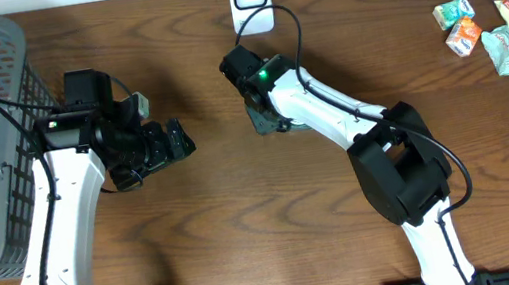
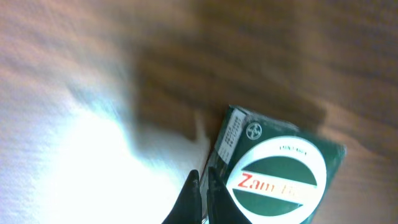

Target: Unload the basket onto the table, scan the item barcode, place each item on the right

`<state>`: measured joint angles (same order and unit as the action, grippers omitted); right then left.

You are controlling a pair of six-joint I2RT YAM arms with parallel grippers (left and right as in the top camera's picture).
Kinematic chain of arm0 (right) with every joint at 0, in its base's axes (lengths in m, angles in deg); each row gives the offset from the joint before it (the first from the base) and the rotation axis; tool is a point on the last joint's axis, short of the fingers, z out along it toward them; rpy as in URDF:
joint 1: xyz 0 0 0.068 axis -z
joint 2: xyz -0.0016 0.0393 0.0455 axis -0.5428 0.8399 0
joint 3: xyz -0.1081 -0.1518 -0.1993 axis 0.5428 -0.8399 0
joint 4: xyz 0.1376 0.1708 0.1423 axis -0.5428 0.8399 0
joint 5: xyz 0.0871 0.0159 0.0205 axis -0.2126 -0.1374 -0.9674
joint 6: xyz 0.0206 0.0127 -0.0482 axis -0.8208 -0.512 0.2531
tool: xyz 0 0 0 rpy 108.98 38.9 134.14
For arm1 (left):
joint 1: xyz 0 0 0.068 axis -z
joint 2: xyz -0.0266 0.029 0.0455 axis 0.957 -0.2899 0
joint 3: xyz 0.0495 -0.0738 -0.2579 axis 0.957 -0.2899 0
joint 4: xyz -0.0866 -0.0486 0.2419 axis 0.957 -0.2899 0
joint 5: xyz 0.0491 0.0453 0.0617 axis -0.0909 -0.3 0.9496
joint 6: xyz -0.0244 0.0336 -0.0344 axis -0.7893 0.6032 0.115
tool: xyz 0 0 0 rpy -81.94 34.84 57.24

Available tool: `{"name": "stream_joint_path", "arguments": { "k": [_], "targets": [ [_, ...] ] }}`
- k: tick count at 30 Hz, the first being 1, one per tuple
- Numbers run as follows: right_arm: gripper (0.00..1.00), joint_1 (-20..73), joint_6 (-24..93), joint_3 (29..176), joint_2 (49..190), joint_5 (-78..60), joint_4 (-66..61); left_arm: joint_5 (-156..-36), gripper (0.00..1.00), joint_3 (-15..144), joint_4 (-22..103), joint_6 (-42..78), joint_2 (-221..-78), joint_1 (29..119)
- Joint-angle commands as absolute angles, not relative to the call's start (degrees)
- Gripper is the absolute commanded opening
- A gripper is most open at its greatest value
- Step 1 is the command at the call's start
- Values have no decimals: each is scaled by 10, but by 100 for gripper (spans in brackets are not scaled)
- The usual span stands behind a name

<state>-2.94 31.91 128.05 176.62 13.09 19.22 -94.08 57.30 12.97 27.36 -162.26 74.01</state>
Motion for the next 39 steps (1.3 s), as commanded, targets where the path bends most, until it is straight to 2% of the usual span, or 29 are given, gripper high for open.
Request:
{"name": "stream_joint_path", "arguments": {
  "k": [1, 12, 15, 19, 22, 28, 29, 30, 32, 39],
  "targets": [
    [1, -31, 377, 1280, 1753, 138, 208, -944, 98, 572, 128, 281, -1627, 741],
    [1, -31, 377, 1280, 1753, 141, 213, -944, 98, 572, 128, 281, -1627, 741],
    [7, -27, 376, 1280, 1753, 169, 225, -944, 98, 572, 128, 281, -1627, 741],
    [2, -12, 376, 1280, 1752, 219, 242, -944, 98, 572, 128, 281, -1627, 741],
    [5, 1, 377, 1289, 1752, 219, 243, -944, 98, 572, 128, 281, -1627, 741],
    [22, 19, 381, 1316, 1736, 219, 248, -944, 98, 572, 128, 281, -1627, 741],
    [28, 23, 381, 1317, 1728, 218, 245, -944, 98, 572, 128, 281, -1627, 741],
    [39, 28, 381, 1317, 1722, 215, 242, -944, 98, 572, 128, 281, -1627, 741],
    [54, 39, 381, 1317, 1708, 213, 232, -944, 98, 572, 128, 281, -1627, 741],
    [81, 85, 394, 1317, 1679, 142, 237, -944, 98, 572, 128, 281, -1627, 741]
  ]
}}
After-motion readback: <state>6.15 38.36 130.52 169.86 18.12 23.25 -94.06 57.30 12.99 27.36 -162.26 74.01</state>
